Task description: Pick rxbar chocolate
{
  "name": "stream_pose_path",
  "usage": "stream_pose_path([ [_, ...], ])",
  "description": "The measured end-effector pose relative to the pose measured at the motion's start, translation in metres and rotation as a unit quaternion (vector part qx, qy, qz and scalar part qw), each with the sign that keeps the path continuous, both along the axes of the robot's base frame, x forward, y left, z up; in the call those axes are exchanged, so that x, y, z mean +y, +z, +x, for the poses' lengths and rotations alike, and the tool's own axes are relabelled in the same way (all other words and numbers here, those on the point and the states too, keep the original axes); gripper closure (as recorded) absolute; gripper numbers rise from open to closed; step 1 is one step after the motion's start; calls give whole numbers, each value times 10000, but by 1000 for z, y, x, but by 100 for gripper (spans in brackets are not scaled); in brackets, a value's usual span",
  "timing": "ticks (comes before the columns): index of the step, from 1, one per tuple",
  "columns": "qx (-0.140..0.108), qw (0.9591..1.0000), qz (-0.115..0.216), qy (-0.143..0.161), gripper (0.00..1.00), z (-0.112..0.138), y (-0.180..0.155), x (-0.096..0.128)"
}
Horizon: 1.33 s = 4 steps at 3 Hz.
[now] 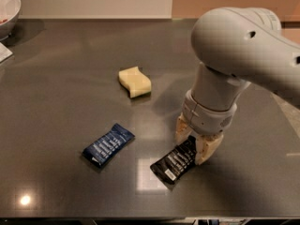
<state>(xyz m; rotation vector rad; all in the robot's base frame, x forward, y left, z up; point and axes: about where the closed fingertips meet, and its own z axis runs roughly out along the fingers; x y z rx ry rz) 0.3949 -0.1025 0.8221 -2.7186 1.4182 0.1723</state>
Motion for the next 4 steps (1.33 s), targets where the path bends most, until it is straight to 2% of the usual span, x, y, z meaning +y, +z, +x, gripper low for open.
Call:
stream_pose_path([
  [1, 1, 10000, 1, -1, 90, 0, 3, 0],
  [2, 47, 9999, -9, -151, 100, 6, 8, -3],
  [4, 158, 9988, -7, -466, 100, 32, 33, -11],
])
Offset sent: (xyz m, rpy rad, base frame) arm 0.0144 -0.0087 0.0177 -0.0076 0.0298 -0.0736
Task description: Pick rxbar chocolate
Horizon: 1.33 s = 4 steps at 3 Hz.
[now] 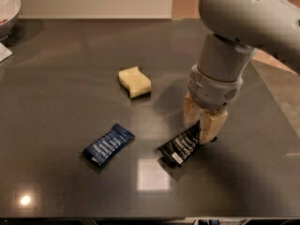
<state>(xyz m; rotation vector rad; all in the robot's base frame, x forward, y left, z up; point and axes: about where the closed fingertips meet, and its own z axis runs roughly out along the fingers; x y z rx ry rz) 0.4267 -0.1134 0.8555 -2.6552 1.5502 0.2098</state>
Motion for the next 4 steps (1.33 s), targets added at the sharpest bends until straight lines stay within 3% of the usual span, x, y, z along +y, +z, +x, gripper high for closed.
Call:
stream_pose_path([
  [4, -404, 9980, 413, -251, 100, 69, 73, -1],
])
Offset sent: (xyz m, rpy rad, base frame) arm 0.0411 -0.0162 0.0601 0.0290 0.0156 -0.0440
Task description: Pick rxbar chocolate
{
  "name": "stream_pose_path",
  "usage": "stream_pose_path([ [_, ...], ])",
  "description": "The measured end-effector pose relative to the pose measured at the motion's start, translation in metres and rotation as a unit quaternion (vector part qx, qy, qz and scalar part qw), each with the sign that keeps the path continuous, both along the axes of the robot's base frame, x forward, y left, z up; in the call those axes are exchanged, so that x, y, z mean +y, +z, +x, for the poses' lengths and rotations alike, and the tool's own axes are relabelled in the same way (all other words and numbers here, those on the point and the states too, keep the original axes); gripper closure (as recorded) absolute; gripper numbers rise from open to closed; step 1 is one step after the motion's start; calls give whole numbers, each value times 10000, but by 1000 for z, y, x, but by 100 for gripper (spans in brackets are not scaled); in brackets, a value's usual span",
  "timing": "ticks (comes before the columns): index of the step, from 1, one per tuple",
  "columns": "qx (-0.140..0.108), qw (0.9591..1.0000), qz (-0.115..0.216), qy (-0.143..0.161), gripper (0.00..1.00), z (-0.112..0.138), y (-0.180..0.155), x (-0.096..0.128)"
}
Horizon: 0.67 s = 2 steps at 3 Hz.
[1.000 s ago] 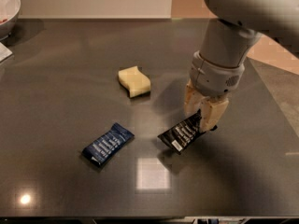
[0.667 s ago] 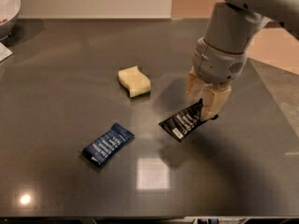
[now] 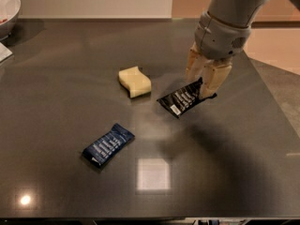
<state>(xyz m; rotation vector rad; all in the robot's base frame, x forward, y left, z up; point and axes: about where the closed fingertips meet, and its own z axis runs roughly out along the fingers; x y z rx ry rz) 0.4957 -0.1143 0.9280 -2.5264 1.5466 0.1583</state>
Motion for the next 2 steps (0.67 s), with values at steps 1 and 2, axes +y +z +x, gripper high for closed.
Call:
stream_pose_path([
  [1, -259, 9994, 222, -15, 100, 16, 28, 8],
  [2, -430, 9986, 311, -46, 100, 25, 30, 13],
])
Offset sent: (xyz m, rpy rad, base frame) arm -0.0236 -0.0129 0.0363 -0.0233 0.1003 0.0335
